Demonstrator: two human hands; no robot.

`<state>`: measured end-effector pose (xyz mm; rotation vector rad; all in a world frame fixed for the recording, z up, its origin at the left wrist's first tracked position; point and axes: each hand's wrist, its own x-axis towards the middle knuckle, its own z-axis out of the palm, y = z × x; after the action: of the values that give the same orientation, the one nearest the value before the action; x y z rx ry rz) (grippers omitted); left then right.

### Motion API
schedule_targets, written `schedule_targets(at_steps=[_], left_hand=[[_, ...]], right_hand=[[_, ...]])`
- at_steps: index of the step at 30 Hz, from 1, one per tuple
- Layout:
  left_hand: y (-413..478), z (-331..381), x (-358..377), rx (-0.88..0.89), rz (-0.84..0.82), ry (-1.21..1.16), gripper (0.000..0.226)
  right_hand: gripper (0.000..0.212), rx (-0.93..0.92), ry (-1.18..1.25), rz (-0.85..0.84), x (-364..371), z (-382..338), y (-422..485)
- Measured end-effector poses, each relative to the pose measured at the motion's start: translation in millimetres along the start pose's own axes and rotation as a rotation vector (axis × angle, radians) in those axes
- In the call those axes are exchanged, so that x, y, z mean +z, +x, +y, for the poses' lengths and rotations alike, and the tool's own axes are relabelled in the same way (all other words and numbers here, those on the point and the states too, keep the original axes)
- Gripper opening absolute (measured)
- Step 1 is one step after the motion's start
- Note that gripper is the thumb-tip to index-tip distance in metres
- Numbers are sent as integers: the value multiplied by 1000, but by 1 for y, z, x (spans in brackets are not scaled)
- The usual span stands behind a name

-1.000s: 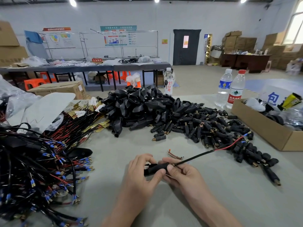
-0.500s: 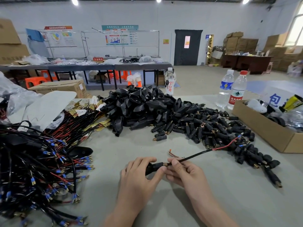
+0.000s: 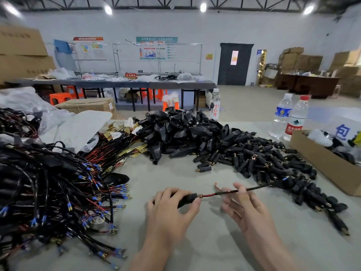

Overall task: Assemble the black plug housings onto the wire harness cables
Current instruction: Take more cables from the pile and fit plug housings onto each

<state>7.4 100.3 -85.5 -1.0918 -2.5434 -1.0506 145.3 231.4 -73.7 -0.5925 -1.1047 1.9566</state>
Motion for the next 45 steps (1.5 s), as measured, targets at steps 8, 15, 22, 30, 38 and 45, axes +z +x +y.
schedule_targets(at_steps=[8,15,22,30,38,45], left_hand=[[-19,-26,-43,116,14,98,42],[-13,-63,-110,199,140,213,33],[75,-109,-270,332,25,667,61],[115,-143,-355,-18,185,661,52],[154,-127,-229,34,13,296,35],[237,-161,-119,-206,-214,386,55]], right_hand=[[10,36,-164,-66,66,36,-31],[9,53,-141,-125,133,48,-54],[17,90,-352,-555,192,16,-71],[21,91,-323,-474,194,9,-33],[24,177,-262,-289,187,49,54],[21,326,-125,-257,172,86,119]])
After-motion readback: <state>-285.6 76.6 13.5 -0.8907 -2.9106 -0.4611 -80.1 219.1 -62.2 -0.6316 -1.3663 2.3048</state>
